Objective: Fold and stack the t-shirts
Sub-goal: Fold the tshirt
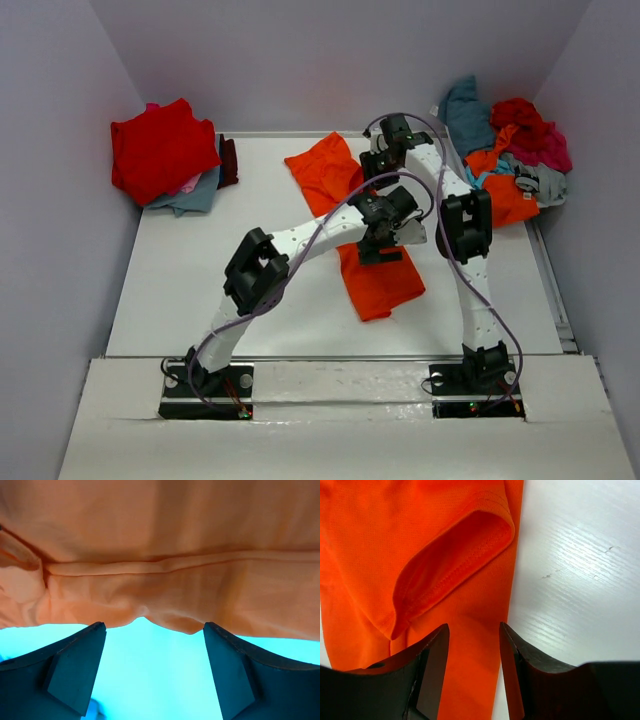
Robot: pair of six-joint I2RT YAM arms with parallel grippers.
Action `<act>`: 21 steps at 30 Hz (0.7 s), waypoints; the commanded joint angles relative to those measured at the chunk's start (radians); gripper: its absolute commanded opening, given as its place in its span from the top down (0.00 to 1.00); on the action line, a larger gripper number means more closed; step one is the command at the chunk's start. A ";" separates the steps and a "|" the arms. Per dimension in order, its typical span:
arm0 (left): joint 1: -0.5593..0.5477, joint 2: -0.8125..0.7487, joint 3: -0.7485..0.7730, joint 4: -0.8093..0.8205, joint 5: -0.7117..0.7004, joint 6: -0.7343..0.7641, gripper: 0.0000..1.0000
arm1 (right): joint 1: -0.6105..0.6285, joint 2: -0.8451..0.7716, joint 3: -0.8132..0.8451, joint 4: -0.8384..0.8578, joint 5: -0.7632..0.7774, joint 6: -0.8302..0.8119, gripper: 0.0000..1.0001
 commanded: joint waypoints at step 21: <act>0.002 0.076 -0.021 0.061 0.622 -0.392 0.09 | 0.038 0.043 0.163 0.038 -0.014 0.010 0.48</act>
